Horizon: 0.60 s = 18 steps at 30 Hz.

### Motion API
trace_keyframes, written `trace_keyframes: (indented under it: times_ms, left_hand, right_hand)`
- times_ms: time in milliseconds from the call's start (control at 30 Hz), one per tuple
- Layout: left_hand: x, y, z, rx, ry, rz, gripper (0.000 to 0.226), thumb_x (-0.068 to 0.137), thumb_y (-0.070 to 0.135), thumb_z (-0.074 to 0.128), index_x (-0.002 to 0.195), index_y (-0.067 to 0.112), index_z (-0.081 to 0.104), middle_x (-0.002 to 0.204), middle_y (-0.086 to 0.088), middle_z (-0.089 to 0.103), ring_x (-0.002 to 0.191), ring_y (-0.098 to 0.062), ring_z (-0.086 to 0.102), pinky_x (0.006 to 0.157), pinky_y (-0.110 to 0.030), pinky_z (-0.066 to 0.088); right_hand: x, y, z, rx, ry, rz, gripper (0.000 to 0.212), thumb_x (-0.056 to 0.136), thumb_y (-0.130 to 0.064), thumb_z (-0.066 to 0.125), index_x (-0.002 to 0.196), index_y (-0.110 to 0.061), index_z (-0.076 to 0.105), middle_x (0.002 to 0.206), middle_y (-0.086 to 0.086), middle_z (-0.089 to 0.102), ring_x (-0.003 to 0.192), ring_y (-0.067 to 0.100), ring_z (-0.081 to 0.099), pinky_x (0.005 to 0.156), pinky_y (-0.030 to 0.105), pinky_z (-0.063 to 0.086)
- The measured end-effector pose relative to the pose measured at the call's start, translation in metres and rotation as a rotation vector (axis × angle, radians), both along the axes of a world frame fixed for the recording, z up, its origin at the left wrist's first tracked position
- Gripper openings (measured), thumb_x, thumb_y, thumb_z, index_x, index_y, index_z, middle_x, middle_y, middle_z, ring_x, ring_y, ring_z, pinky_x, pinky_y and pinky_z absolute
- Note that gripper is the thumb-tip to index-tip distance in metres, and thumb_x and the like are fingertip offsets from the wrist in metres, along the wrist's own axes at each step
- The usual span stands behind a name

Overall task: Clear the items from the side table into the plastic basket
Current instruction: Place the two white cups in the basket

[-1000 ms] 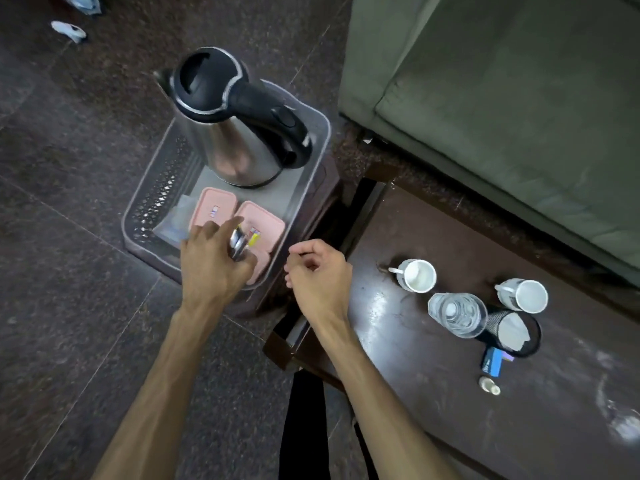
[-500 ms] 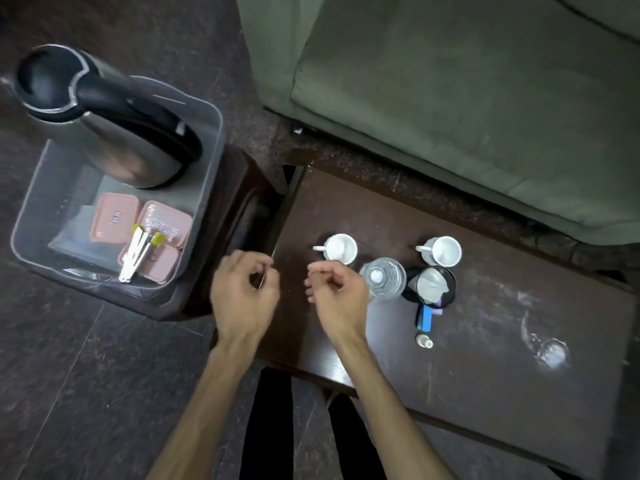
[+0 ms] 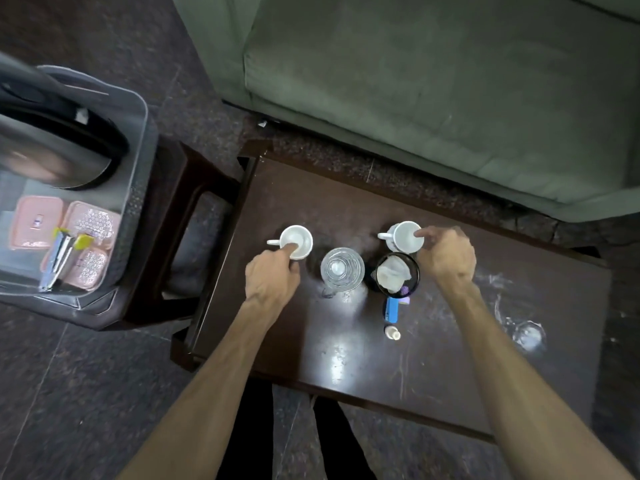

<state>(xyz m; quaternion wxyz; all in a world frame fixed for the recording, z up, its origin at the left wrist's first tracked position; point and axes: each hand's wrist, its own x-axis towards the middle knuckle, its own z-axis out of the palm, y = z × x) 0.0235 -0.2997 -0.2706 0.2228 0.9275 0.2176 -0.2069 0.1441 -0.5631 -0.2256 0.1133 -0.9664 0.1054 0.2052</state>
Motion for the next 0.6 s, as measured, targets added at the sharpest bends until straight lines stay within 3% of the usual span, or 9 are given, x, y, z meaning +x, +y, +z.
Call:
trace_keyframes:
  times_ms: [100,233,400,600]
  left_hand:
    - [0.002,0.001,-0.011,0.034,-0.002,0.012,0.029,0.098,0.036,0.06,0.124,0.029,0.073,0.1,-0.012,0.08,0.103,-0.037,0.073,0.09,-0.04,0.052]
    - [0.003,-0.001,-0.017,0.048,-0.065,0.014,0.024,0.1,0.035,0.06,0.117,0.028,0.075,0.101,-0.009,0.08,0.099,-0.035,0.074,0.082,-0.038,0.051]
    - [0.006,0.003,-0.012,0.038,-0.18,0.07,0.02,0.1,0.033,0.062,0.112,0.025,0.076,0.099,-0.009,0.079,0.092,-0.038,0.073,0.074,-0.037,0.046]
    - [0.009,0.026,0.025,0.035,-0.401,0.23,0.004,0.087,0.024,0.074,0.089,0.022,0.077,0.069,-0.008,0.073,0.065,-0.036,0.07,0.061,-0.028,0.034]
  right_hand:
    - [0.01,-0.012,-0.02,-0.028,0.147,0.136,0.044,0.089,-0.009,0.06,0.116,-0.037,0.08,0.125,0.013,0.073,0.111,0.041,0.071,0.098,0.045,0.057]
    - [0.014,-0.021,-0.036,0.014,0.164,0.158,0.039,0.085,-0.008,0.062,0.106,-0.032,0.084,0.108,0.013,0.081,0.107,0.041,0.072,0.099,0.042,0.056]
    - [0.018,-0.017,-0.039,0.07,0.07,0.179,0.021,0.088,-0.017,0.075,0.106,-0.026,0.083,0.093,0.013,0.081,0.099,0.042,0.072,0.088,0.038,0.054]
    - [0.031,0.04,-0.005,0.229,-0.132,0.234,0.021,0.091,-0.021,0.079,0.111,-0.016,0.079,0.096,0.008,0.076,0.084,0.026,0.069,0.076,0.026,0.043]
